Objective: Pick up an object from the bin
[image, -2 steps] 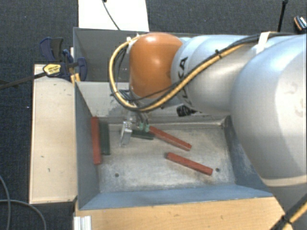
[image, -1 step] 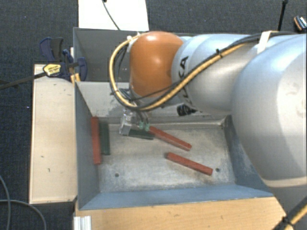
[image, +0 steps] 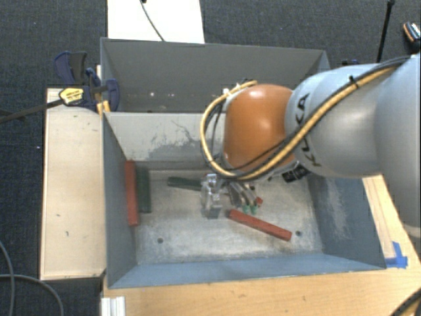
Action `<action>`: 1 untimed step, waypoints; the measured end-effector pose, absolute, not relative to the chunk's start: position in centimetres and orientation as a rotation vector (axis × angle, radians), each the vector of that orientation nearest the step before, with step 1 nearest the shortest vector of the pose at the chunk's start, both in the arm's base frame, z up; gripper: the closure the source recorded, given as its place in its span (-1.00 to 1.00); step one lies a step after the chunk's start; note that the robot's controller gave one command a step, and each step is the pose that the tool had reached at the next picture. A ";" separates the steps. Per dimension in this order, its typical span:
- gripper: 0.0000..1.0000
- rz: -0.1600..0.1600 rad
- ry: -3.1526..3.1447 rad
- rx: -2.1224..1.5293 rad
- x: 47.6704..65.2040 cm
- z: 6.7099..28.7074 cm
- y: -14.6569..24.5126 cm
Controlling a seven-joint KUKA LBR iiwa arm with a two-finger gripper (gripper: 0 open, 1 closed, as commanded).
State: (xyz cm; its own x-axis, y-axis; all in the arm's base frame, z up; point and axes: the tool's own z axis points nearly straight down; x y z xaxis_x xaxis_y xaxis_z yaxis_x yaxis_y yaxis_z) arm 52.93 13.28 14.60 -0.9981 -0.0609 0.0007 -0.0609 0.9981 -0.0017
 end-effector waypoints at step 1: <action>-1.00 -0.002 -3.141 0.092 53.0 14.6 13.5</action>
Offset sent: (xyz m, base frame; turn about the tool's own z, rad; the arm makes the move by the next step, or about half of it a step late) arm 0.0000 0.0000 0.0000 0.0000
